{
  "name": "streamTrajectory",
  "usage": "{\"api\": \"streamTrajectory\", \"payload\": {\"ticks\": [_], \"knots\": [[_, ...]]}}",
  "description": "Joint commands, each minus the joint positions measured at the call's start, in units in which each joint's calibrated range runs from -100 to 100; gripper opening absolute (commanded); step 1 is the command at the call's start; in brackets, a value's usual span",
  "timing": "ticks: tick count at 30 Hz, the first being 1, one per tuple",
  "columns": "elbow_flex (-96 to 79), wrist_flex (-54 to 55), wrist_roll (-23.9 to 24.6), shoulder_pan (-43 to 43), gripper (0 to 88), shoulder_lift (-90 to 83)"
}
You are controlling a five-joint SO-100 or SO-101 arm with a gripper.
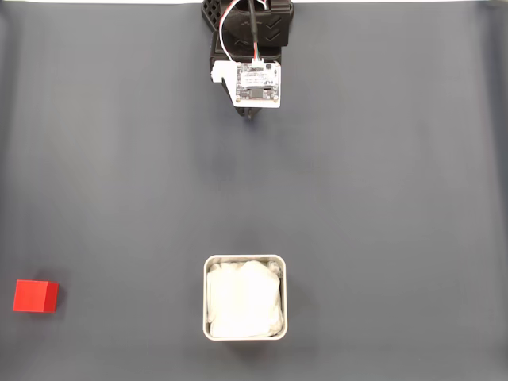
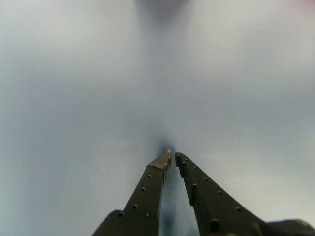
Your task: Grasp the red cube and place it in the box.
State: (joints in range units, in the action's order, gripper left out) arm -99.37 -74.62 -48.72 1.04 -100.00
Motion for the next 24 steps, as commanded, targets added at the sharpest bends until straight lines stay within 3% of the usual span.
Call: {"api": "streamTrajectory", "payload": {"ticks": [1, 20, 24], "knots": [[-0.45, -1.20, -0.20, -0.61, 0.0, 0.00], [-0.45, -1.12, -0.05, -0.47, 0.0, 0.00], [0.01, 8.23, 0.49, -0.04, 0.0, 0.00]]}}
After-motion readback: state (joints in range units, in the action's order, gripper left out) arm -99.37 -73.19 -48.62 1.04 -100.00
